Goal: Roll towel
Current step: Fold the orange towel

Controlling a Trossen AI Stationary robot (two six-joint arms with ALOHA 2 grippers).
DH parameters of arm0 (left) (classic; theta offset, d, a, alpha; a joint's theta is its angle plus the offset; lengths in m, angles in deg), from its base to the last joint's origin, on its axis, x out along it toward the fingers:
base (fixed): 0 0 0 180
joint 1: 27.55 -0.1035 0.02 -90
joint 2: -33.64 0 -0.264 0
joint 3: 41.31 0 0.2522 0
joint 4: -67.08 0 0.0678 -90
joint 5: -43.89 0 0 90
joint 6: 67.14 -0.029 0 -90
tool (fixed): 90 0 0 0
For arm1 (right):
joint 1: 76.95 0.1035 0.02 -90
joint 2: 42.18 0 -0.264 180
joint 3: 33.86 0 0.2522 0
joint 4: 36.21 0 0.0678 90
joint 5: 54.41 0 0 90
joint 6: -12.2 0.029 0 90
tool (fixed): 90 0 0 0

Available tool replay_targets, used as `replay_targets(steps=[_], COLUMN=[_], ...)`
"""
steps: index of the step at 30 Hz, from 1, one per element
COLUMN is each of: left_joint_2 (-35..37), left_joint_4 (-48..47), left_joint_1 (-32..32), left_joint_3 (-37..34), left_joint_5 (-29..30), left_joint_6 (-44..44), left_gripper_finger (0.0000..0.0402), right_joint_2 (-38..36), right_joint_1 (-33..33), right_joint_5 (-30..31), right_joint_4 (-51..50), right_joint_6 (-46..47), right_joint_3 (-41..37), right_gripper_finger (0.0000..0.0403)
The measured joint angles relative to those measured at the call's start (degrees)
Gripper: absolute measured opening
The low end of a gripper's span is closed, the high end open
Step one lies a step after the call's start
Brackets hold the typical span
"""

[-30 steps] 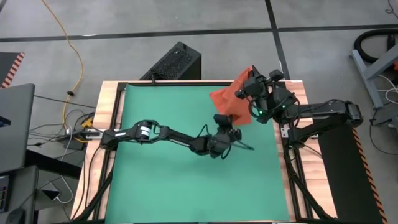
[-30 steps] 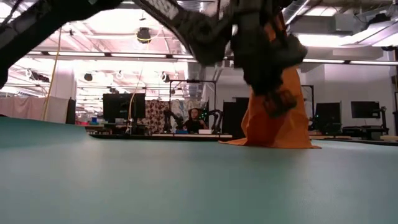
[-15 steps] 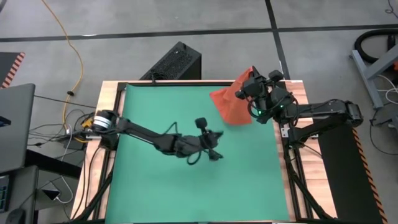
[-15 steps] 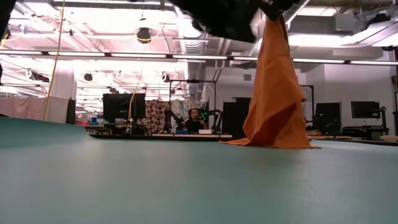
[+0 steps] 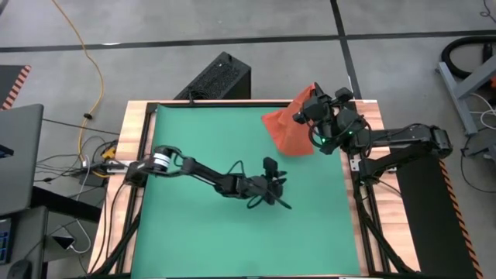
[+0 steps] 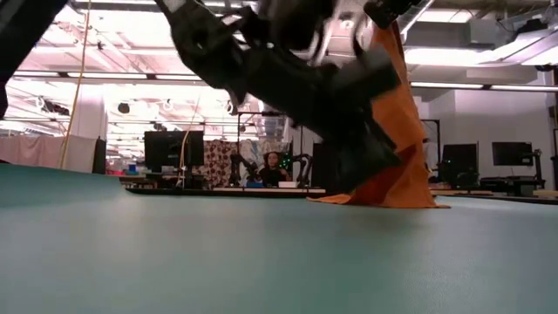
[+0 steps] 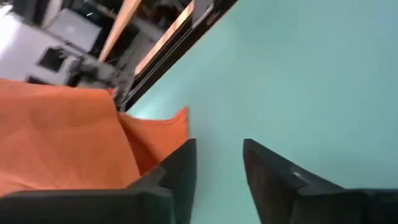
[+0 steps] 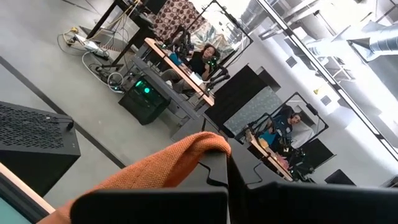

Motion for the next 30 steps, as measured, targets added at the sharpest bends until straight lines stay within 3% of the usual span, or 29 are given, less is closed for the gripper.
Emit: replay_targets(steps=[4, 6, 11, 17, 22, 25, 30], left_joint_2=[-3.36, -4.86, -9.62, -12.16, -12.30, -12.39, -12.41], left_joint_4=[0.90, 2.23, 3.01, 3.54, 3.15, 2.93, 4.43], left_joint_1=[-0.08, -0.77, -3.18, -5.03, -7.41, -9.07, -11.15], left_joint_3=[4.49, 6.30, 10.44, 13.22, 13.48, 13.45, 13.43], left_joint_5=[9.20, 10.72, 13.92, 22.19, 20.54, 23.75, 24.79], left_joint_6=[-3.30, -3.05, -1.73, -3.03, 3.11, 5.88, 6.68], left_gripper_finger=[0.0174, 0.0184, 0.0190, 0.0190, 0.0190, 0.0187, 0.0146], right_joint_2=[0.00, 0.00, -0.01, -0.02, 0.00, 0.00, -0.01], right_joint_1=[-0.12, -0.34, -0.34, -0.35, -0.84, -1.10, -1.10], right_joint_5=[0.05, -0.02, -0.15, -0.32, -0.58, -0.58, -0.60], right_joint_4=[-0.10, -0.12, -0.23, -0.99, -0.98, -0.98, -0.98], right_joint_6=[-0.01, 0.14, 0.45, 1.32, 1.50, 1.49, 1.91], right_joint_3=[0.00, 0.00, 0.00, 0.00, 0.00, 0.00, 0.00], right_gripper_finger=[0.0006, 0.0007, 0.0007, 0.0007, 0.0008, 0.0008, 0.0008])
